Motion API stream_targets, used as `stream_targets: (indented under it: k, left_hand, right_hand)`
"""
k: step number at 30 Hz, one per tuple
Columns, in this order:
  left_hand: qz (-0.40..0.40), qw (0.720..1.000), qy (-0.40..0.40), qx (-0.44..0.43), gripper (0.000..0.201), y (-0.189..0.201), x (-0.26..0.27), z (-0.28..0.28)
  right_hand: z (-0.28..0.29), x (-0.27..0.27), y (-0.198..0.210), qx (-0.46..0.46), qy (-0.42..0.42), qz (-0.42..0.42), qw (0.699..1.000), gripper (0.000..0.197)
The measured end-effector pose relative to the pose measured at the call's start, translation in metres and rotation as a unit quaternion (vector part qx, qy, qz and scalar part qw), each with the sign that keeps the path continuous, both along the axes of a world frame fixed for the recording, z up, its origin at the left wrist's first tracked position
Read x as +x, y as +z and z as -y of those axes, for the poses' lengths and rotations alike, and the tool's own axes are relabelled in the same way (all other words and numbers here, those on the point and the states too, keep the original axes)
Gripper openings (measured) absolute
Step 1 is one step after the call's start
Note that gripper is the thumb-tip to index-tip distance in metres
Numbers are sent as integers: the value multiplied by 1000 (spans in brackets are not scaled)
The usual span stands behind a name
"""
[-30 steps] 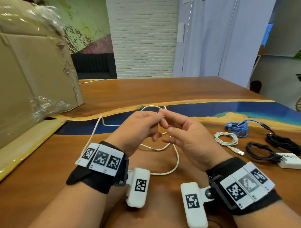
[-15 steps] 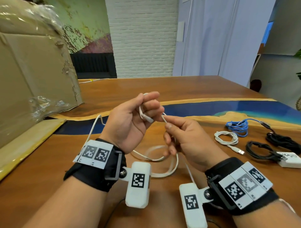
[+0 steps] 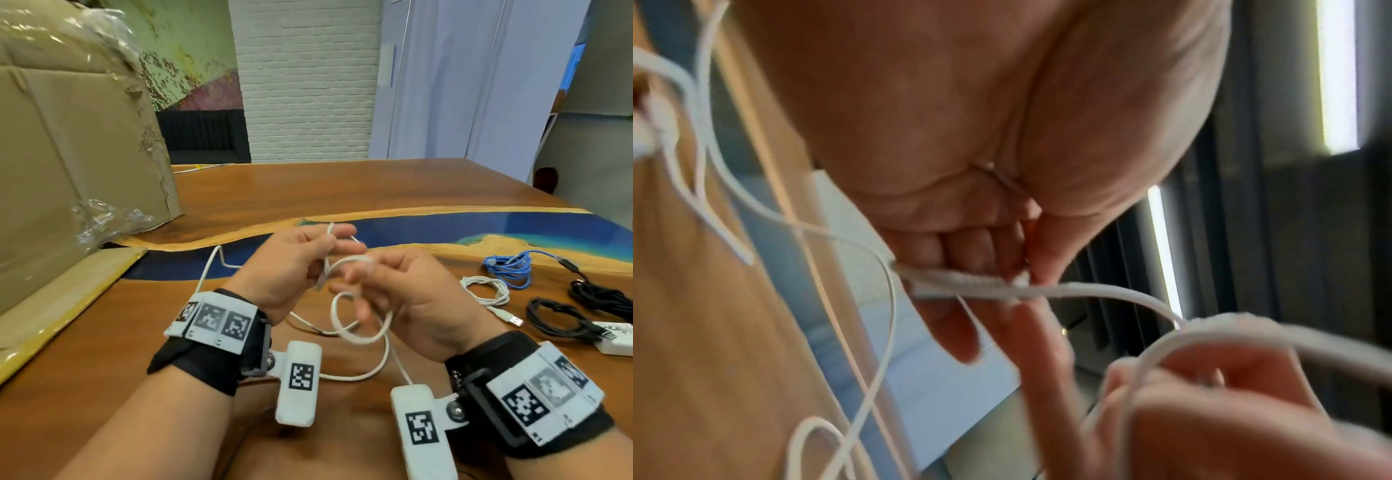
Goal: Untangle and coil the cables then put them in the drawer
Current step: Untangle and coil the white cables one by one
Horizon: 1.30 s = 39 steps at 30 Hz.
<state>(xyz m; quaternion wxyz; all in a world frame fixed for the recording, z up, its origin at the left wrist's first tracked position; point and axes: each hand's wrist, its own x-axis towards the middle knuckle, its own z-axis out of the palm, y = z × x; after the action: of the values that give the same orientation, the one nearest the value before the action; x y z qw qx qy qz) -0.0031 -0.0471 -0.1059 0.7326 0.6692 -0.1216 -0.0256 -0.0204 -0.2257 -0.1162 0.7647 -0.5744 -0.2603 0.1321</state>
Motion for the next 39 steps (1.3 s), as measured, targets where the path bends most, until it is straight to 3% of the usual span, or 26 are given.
stream_targets:
  k: [3,6,9,15,17,21,25,27,30,34,37,39]
  left_hand:
    - [7,997,-37,74,29,0,-4,2]
    - [14,992,-39,119,36,4,-8,3]
    - [-9,991,-80,108,51,4,-10,3]
    - [-15,989,-121,-78,34,10,-11,1]
    - [-17,979,-120,-165,33,14,-10,0]
    - [4,944,-56,-324,34,22,-6,-5]
    - [12,912,40,-409,40,21,-1,-9]
    - [1,901,62,-428,40,17,1,-7]
    - [-10,922,106,-373,31,13,4,1]
    - [-17,969,133,-208,41,8,5,9]
    - [10,994,112,1,30,2,3,14]
    - [27,985,90,143,26,-2,2,15]
  right_hand:
    - [6,7,4,115,-30,-53,992,26]
    - [9,16,0,110,-92,-59,988,27]
    - [11,21,-5,94,-123,-66,986,28]
    - [14,25,-9,43,-117,-88,988,27]
    - [13,23,-9,11,-94,-96,991,27]
    - [9,15,-8,-19,-12,-144,989,49]
    - [3,5,-7,-147,26,-48,988,27]
    - [-1,2,-8,-190,19,-4,982,28]
    - [-1,0,-6,-238,8,53,970,27]
    - [5,0,-1,-267,-14,108,958,21]
    - [4,0,-1,-254,-20,122,959,26]
    - [6,2,-1,-198,-17,86,976,27]
